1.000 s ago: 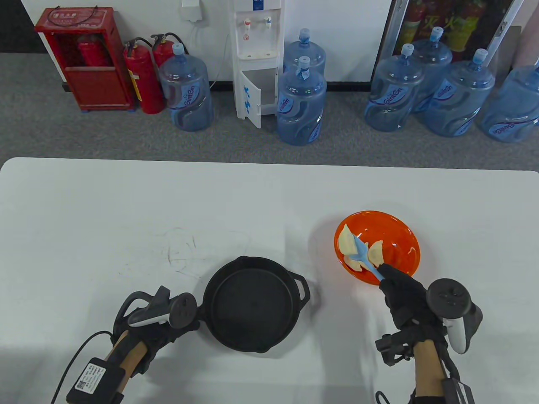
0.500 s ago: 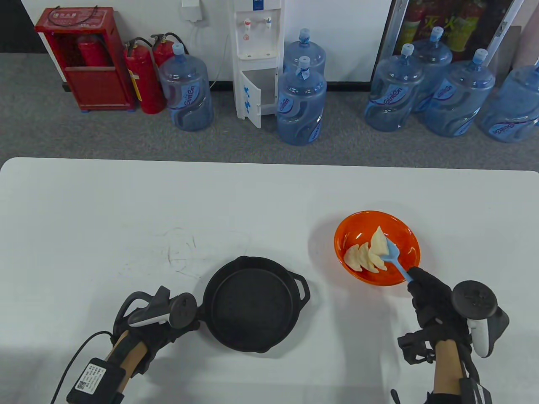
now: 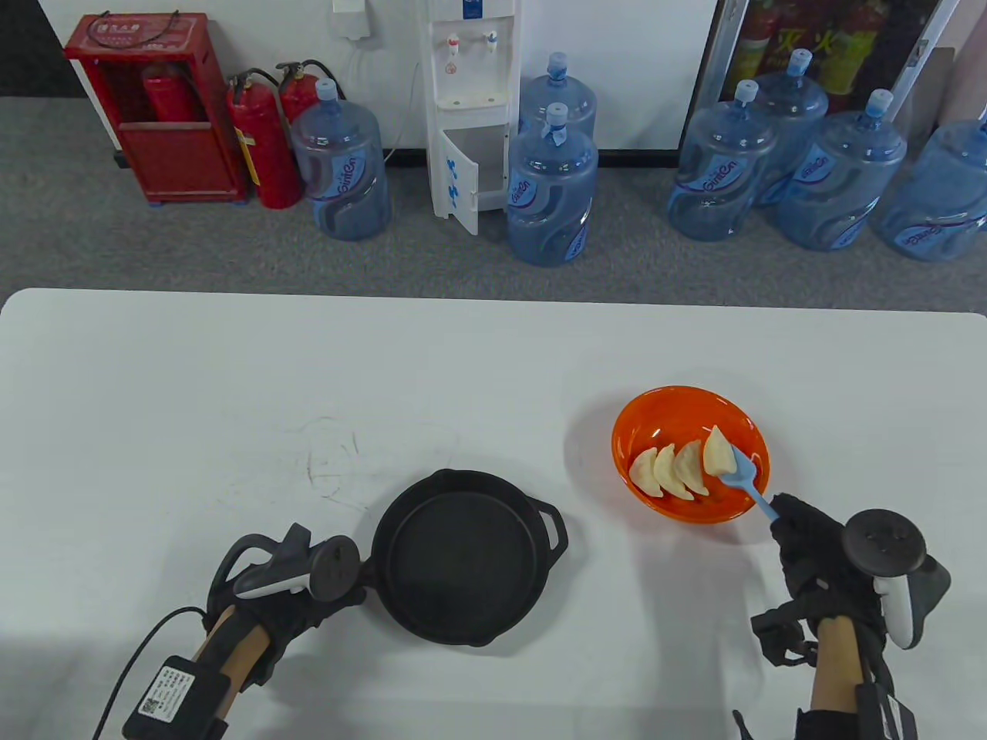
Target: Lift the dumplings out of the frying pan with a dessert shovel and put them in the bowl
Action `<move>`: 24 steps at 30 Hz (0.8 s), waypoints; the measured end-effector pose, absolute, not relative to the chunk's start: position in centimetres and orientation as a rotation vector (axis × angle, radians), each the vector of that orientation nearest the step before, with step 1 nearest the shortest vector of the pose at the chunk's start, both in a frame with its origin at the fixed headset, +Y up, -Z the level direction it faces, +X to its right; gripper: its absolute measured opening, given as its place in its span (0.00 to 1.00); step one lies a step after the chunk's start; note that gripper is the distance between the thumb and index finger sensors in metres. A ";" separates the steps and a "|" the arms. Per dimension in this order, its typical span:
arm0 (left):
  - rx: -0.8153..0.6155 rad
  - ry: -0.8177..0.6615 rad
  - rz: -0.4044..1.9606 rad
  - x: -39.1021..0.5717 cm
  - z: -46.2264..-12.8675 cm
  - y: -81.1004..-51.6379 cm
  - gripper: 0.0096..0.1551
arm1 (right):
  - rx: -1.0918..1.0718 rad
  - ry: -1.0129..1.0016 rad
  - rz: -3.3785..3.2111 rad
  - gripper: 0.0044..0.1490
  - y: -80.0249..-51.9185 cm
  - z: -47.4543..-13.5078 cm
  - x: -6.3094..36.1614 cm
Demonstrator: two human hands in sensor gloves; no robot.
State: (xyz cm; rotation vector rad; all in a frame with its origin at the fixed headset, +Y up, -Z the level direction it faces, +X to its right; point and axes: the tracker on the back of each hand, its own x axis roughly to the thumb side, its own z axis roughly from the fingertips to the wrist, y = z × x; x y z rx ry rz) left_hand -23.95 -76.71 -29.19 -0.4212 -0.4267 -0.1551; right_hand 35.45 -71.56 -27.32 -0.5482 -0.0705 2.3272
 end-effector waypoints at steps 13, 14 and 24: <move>-0.422 -0.426 -0.152 -24.0 -29.2 -76.7 0.36 | -0.565 -0.070 2.720 0.29 -69.6 -29.2 33.2; -0.423 -0.426 -0.152 -24.0 -29.2 -76.7 0.35 | -0.563 -0.071 2.756 0.29 -69.4 -29.3 32.9; -0.424 -0.426 -0.157 -24.0 -29.2 -76.7 0.36 | -0.543 -0.120 3.082 0.29 -68.5 -29.5 30.4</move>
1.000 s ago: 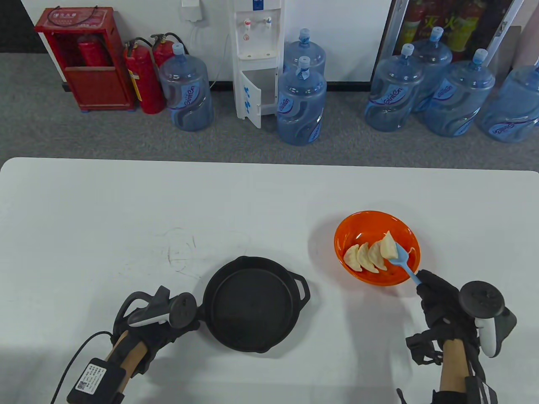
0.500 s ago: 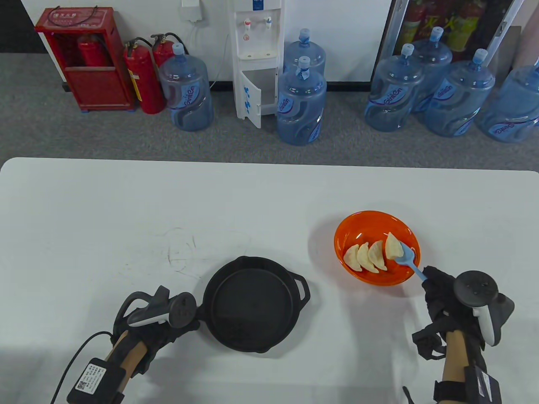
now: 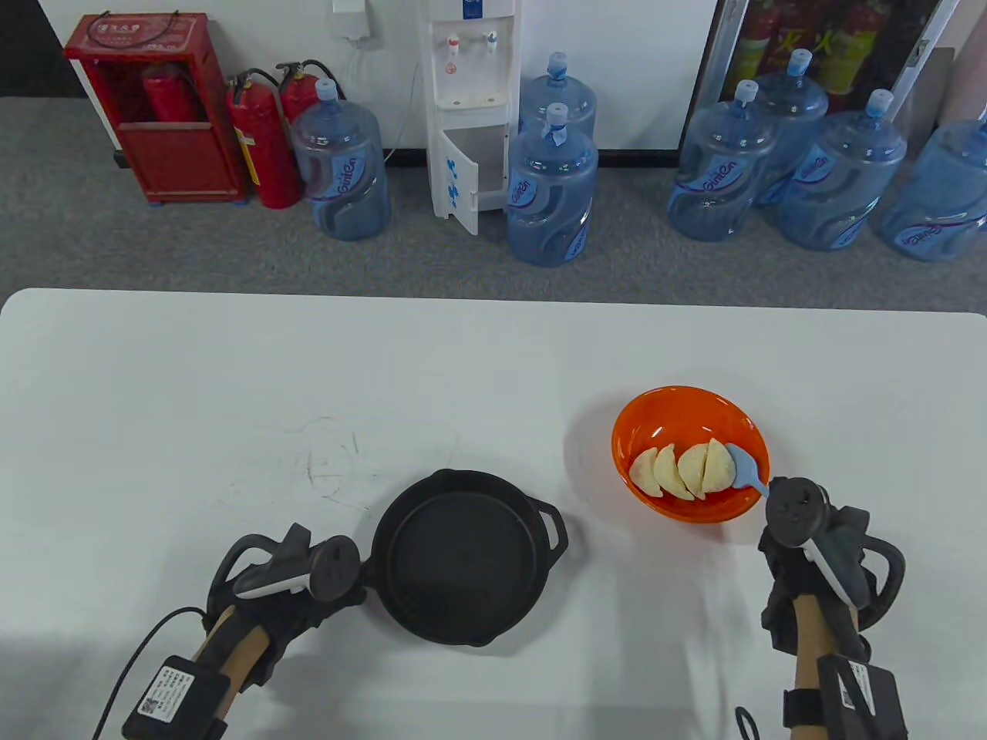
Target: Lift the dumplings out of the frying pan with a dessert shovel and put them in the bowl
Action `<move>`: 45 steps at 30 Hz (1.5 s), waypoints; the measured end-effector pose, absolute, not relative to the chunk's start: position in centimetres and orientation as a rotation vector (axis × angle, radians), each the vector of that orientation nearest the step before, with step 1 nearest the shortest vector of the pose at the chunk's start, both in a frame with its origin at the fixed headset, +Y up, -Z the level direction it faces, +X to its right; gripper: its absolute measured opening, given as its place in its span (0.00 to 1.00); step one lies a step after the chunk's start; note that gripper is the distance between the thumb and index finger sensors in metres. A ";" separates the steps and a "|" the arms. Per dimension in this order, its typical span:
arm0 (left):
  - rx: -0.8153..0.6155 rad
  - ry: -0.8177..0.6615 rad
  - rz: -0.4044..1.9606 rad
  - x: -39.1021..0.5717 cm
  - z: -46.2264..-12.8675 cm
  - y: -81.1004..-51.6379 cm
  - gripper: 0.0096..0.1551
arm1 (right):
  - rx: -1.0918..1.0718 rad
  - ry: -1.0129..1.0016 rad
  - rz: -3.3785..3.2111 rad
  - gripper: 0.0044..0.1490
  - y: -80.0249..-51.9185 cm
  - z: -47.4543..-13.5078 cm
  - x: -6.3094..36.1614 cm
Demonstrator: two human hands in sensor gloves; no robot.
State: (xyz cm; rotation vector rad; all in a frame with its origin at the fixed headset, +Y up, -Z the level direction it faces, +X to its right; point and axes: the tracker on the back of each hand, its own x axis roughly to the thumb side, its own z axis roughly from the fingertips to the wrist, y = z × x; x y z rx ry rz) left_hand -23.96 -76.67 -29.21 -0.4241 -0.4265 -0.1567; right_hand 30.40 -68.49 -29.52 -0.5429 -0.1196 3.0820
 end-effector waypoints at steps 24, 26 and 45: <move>-0.429 -0.425 -0.165 -23.9 -29.1 -76.6 0.36 | -0.289 -0.442 3.152 0.30 -64.2 -27.3 25.5; -0.429 -0.425 -0.168 -23.9 -29.1 -76.6 0.36 | -0.231 -0.457 3.130 0.30 -63.9 -27.0 24.6; -0.436 -0.426 -0.177 -23.9 -29.1 -76.6 0.36 | 0.347 -0.288 2.982 0.30 -67.6 -25.3 12.5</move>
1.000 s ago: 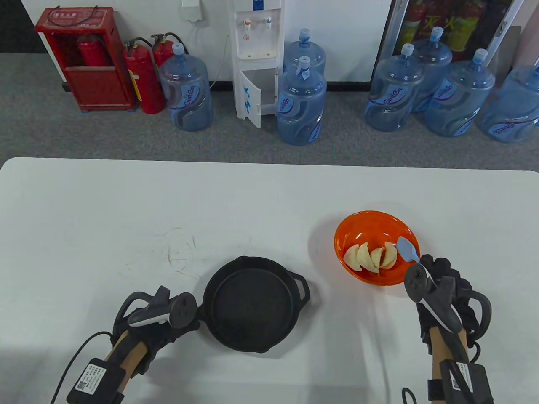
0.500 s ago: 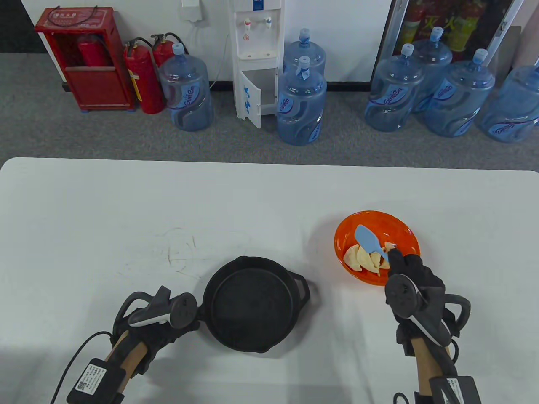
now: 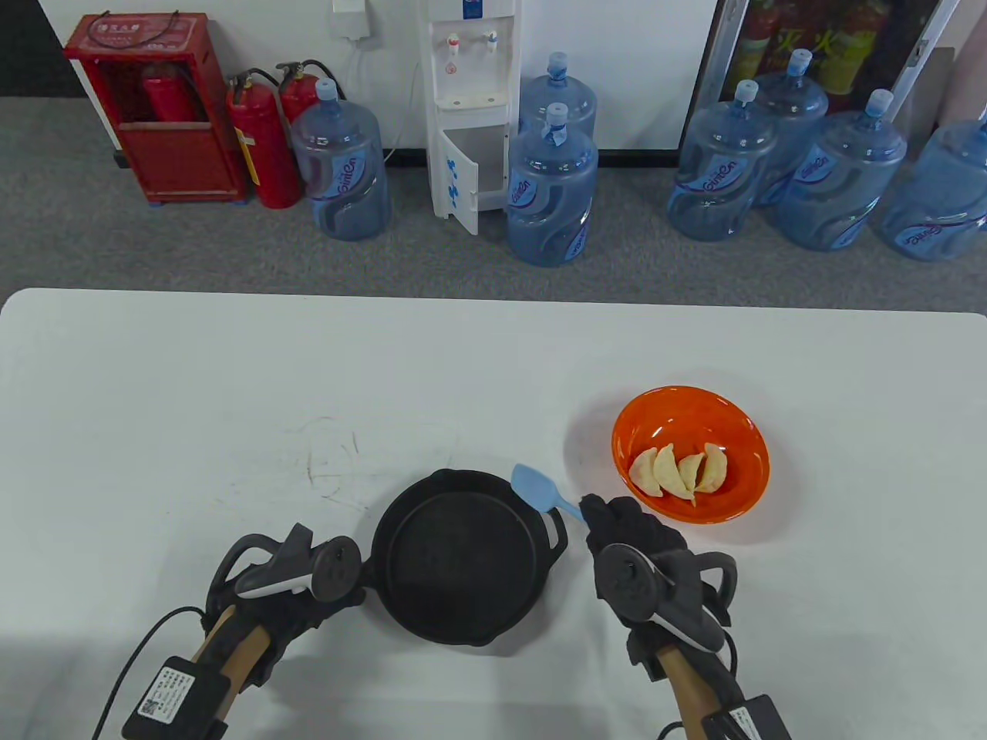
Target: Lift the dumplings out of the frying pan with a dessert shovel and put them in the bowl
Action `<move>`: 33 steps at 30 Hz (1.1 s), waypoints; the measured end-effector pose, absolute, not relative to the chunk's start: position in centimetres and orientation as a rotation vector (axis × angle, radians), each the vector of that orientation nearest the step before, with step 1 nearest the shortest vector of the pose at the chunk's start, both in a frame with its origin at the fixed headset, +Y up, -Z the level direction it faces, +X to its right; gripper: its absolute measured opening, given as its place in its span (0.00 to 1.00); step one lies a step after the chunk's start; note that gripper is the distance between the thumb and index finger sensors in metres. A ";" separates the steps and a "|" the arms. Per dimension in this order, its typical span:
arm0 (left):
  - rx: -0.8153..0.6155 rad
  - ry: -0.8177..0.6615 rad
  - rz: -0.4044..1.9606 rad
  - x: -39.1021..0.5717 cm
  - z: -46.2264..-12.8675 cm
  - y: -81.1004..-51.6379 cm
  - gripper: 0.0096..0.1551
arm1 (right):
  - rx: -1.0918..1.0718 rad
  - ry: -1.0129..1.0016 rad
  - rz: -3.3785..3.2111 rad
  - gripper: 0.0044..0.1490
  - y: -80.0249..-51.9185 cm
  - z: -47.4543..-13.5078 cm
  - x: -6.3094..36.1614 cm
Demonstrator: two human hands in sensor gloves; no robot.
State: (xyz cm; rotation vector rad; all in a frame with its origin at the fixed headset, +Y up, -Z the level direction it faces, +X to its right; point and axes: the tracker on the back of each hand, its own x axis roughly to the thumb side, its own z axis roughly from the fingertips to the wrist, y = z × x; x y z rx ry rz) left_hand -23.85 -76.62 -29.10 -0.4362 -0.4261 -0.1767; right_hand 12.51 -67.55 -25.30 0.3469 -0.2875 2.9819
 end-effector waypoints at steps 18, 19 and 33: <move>-0.435 -0.430 -0.184 -23.8 -29.1 -76.6 0.35 | 0.589 -0.192 3.184 0.26 -72.0 -25.8 6.4; -0.435 -0.431 -0.185 -23.8 -29.1 -76.6 0.35 | 0.615 -0.208 3.205 0.26 -72.1 -25.7 6.1; -0.429 -0.422 -0.191 -23.7 -29.0 -76.7 0.35 | 0.871 -0.343 3.369 0.26 -73.8 -25.2 2.2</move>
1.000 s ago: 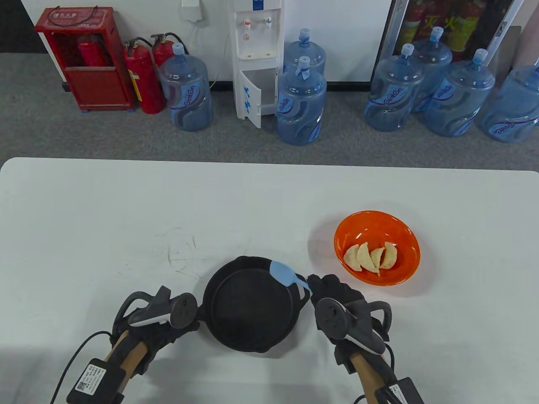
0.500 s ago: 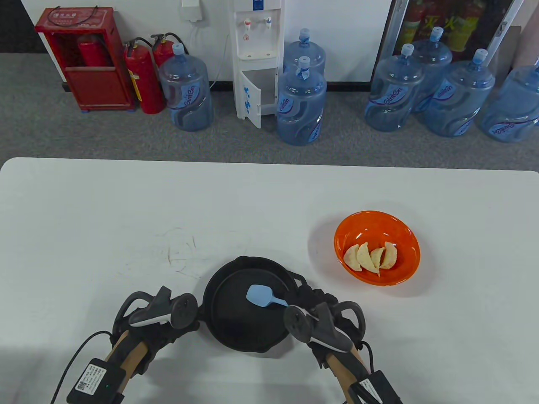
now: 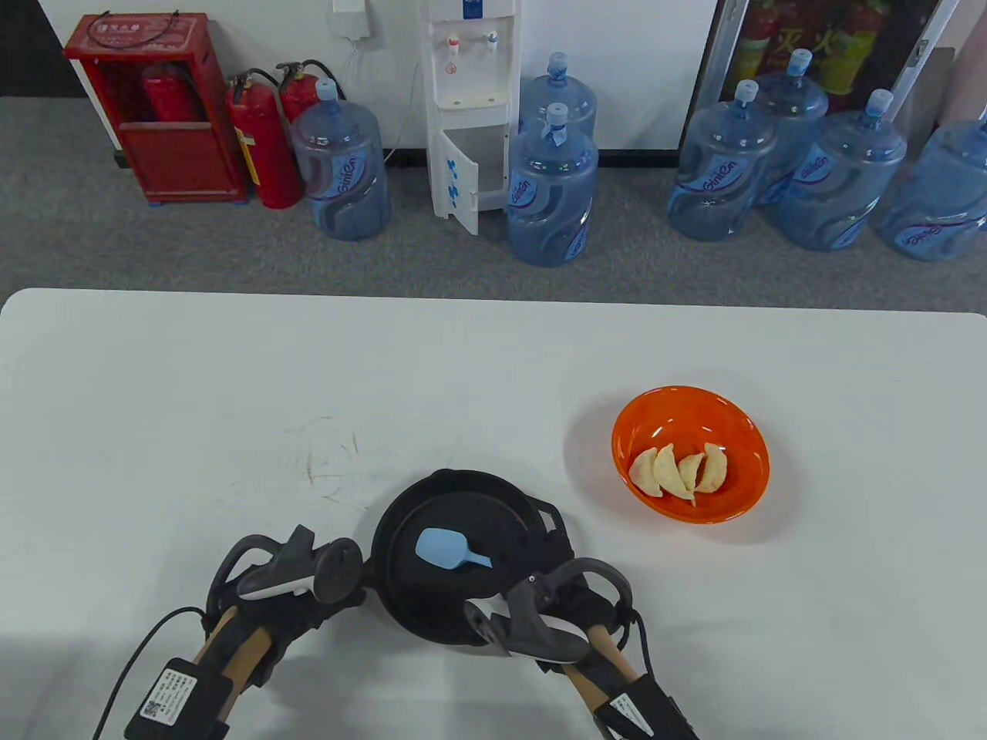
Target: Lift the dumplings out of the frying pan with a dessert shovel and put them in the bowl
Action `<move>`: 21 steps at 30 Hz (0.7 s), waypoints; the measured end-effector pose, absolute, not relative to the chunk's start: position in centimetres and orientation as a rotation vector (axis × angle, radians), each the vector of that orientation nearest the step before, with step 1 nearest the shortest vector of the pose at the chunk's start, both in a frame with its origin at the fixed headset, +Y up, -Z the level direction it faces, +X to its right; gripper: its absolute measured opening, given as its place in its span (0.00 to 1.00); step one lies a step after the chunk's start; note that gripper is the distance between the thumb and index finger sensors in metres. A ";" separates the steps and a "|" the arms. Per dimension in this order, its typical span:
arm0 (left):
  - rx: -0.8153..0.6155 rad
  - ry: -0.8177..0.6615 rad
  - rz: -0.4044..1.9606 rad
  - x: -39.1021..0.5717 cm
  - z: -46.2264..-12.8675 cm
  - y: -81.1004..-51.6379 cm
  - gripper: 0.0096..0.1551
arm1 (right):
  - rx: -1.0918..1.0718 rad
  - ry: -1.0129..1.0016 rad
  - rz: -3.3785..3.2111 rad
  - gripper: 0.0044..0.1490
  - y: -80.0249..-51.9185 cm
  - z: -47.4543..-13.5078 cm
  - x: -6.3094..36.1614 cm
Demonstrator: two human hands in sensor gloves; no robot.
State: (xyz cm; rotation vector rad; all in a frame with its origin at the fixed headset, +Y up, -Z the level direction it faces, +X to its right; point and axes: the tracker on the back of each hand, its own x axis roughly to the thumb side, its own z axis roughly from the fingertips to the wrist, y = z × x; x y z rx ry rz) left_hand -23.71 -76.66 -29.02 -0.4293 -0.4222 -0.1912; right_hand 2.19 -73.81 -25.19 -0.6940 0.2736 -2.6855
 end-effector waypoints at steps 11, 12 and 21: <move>-0.422 -0.413 -0.191 -23.7 -28.9 -76.7 0.35 | -0.728 0.229 -2.736 0.26 -74.3 -25.3 1.6; -0.421 -0.413 -0.190 -23.7 -28.9 -76.7 0.35 | -0.734 0.216 -2.740 0.26 -74.4 -25.3 1.5; -0.400 -0.399 -0.187 -23.8 -28.4 -76.0 0.43 | -0.673 0.225 -2.795 0.37 -73.2 -25.4 2.4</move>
